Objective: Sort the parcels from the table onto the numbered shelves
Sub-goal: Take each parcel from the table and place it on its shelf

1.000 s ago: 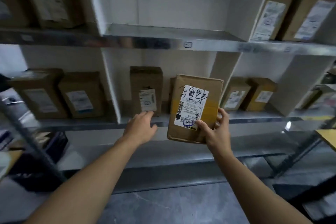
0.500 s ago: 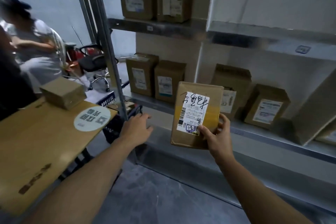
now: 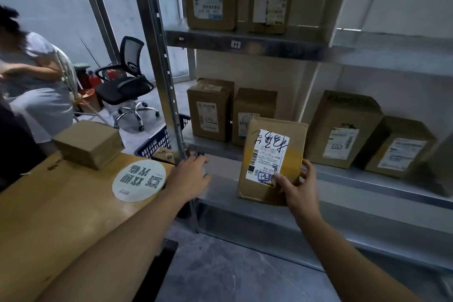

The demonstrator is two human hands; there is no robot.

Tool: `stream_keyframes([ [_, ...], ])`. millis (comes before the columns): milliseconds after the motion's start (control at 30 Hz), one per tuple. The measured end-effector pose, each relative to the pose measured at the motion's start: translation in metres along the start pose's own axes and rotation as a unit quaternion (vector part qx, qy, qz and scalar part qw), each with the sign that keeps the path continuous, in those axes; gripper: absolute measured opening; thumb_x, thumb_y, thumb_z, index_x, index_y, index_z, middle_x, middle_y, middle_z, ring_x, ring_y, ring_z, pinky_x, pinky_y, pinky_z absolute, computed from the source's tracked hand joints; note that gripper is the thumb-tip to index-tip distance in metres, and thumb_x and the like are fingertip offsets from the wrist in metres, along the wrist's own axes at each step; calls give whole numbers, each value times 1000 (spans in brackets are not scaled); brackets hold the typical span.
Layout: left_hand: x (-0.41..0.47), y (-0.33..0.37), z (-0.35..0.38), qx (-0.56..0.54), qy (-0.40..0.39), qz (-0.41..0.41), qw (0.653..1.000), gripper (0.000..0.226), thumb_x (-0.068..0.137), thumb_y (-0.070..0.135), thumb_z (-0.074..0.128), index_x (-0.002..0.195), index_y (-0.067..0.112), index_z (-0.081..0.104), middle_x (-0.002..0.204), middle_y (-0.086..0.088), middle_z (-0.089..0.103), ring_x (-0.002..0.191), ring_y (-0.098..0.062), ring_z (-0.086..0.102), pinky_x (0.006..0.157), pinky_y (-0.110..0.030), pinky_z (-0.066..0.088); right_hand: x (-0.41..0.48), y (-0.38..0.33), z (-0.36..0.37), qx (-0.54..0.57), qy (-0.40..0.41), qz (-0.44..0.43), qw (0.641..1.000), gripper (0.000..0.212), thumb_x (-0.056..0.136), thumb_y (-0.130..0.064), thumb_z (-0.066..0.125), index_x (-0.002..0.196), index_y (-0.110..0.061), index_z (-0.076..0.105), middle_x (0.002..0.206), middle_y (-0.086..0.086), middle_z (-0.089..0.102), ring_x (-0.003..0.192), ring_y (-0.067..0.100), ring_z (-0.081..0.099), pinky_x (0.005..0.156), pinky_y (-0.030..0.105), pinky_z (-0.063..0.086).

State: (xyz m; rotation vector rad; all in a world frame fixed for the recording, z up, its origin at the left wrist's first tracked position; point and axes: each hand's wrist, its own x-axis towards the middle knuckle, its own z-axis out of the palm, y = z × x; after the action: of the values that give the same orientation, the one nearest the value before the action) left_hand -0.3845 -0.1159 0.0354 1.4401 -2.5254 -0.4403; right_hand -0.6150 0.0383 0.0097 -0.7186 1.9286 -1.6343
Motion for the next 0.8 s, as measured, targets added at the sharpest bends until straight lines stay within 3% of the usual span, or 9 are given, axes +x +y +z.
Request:
stream_keyframes([
  [400,27,2,20,-13,-45,53,997,44,93,37,53,136,26,47,134,0,53,122,-23,49,97,-42,44,-8,15,-11,-45,90,44,994,82,79,-36,82,142,-42,31,139,-1,54,118,26,60,90,56,57],
  [800,23,55,31,-14,-44,74,996,45,93,37,55,136,26,47,136,1,53,124,-21,49,100,-40,42,-10,18,-50,-23,84,38,996,79,81,-33,80,143,-39,31,141,-2,51,115,25,61,87,51,59],
])
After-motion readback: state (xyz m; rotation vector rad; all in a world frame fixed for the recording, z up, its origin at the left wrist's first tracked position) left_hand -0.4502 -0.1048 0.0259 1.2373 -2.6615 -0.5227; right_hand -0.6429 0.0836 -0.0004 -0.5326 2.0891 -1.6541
